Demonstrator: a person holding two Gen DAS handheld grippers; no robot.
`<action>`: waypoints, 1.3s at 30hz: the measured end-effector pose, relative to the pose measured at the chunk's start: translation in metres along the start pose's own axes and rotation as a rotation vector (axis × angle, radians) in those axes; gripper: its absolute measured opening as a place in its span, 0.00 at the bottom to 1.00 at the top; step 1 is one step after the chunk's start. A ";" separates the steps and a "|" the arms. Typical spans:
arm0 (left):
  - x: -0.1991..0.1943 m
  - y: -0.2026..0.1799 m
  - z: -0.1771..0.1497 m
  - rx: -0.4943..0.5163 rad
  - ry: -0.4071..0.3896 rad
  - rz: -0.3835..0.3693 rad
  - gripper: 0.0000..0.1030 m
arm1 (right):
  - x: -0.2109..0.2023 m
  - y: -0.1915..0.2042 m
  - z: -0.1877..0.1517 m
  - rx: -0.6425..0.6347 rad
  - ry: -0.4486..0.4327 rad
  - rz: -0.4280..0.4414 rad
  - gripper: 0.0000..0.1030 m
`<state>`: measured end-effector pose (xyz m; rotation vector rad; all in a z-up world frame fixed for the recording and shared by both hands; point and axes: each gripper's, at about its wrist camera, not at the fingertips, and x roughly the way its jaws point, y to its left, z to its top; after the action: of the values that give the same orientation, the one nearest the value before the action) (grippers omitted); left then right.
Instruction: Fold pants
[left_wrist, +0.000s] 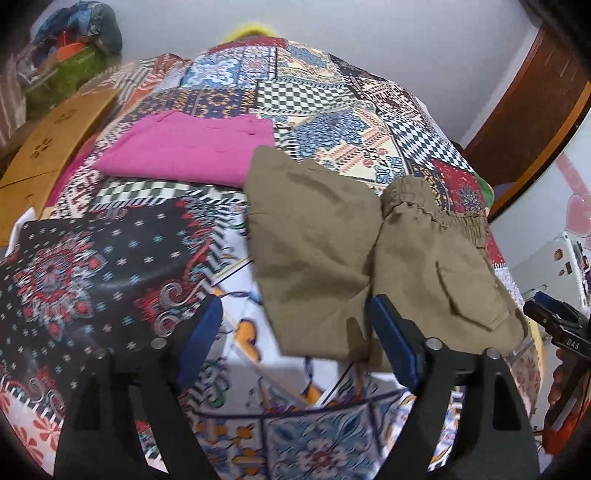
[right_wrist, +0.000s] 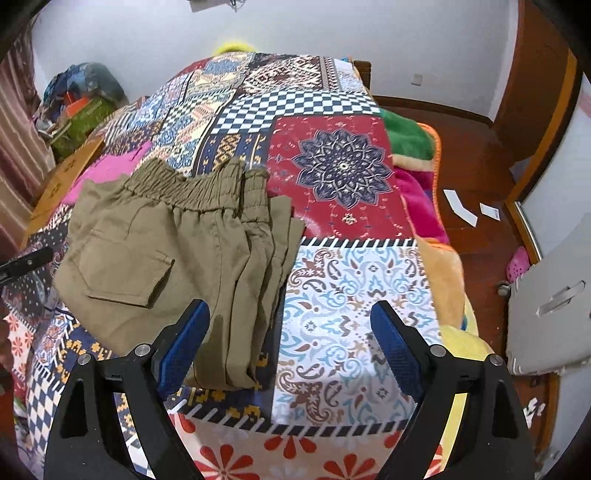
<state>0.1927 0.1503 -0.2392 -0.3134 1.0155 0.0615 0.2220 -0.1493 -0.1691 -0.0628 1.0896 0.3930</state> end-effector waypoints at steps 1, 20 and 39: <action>0.003 -0.001 0.002 0.002 0.002 -0.008 0.86 | 0.000 -0.002 0.002 0.006 -0.001 0.007 0.85; 0.071 0.006 0.033 -0.047 0.094 -0.149 0.89 | 0.073 0.007 0.016 0.049 0.120 0.136 0.87; 0.040 0.002 0.021 0.015 0.069 -0.126 0.54 | 0.065 0.019 0.027 -0.004 0.086 0.200 0.46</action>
<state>0.2302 0.1547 -0.2630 -0.3668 1.0616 -0.0713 0.2644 -0.1065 -0.2106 0.0265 1.1844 0.5766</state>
